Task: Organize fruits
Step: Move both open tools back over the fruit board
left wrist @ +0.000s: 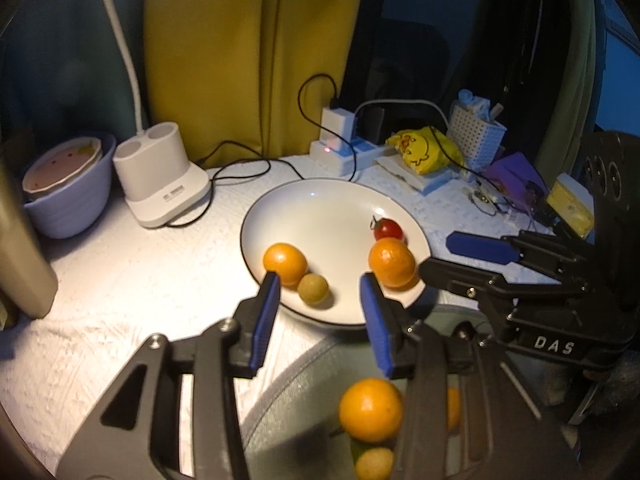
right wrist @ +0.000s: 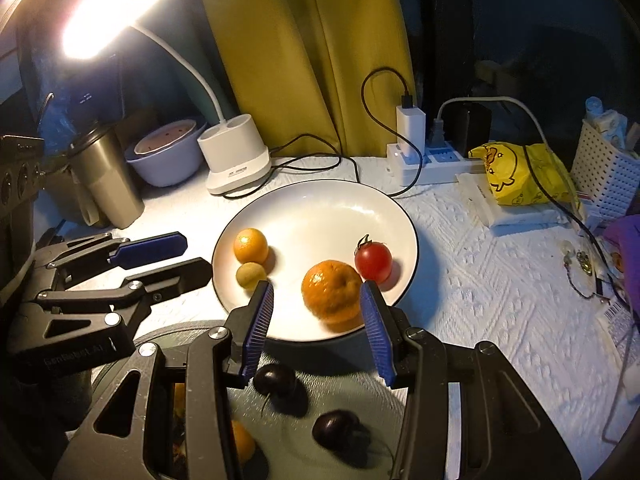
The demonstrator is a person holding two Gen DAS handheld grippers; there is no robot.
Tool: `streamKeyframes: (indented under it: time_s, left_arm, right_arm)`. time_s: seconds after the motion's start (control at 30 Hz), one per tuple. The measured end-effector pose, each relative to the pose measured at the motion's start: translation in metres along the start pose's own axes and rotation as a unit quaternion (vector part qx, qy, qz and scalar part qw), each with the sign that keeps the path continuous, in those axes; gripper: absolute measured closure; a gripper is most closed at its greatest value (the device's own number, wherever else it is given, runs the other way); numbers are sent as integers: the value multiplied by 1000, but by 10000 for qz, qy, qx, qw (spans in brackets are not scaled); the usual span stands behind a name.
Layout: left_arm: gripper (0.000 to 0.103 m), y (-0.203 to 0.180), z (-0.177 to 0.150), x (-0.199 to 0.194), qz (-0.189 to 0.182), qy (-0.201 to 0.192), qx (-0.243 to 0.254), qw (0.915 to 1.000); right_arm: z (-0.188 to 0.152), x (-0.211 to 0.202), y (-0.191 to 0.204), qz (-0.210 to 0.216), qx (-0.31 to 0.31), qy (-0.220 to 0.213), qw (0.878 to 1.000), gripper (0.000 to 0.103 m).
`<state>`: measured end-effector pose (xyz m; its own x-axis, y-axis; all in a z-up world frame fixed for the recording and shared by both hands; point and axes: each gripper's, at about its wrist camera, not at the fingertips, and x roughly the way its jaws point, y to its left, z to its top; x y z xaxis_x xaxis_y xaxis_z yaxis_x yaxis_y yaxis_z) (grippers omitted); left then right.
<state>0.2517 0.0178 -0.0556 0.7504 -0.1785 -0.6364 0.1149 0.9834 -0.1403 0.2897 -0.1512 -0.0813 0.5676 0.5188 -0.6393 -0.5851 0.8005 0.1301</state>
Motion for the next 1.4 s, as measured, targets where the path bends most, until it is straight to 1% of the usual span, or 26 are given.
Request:
streamKeyframes:
  time_s: [0.4,0.67,0.87,1.1,1.4]
  left_arm:
    - [60,-9,-16,-33,35,-123,5,9999]
    - [60,-11,-31,-48,32,-134,-84,9999]
    - [60,-10,-47,-53,37,-60,-172,9998]
    - [60,-6,-66,-55,38,67,-298,9995]
    - [60,-5,-83,-56,19,174,-378,9991]
  right_arm:
    - [-12,-31,12,-31,-54,-147,9999,56]
    - [-22,-44,19,-9,-90,-149,9998,56]
    - [-34,-44,27,45,-99,-49,9999,56]
    - [-52,-36,39,157,-109,180,9997,56]
    - [-72,-24,46,243,-71,441,9987,56]
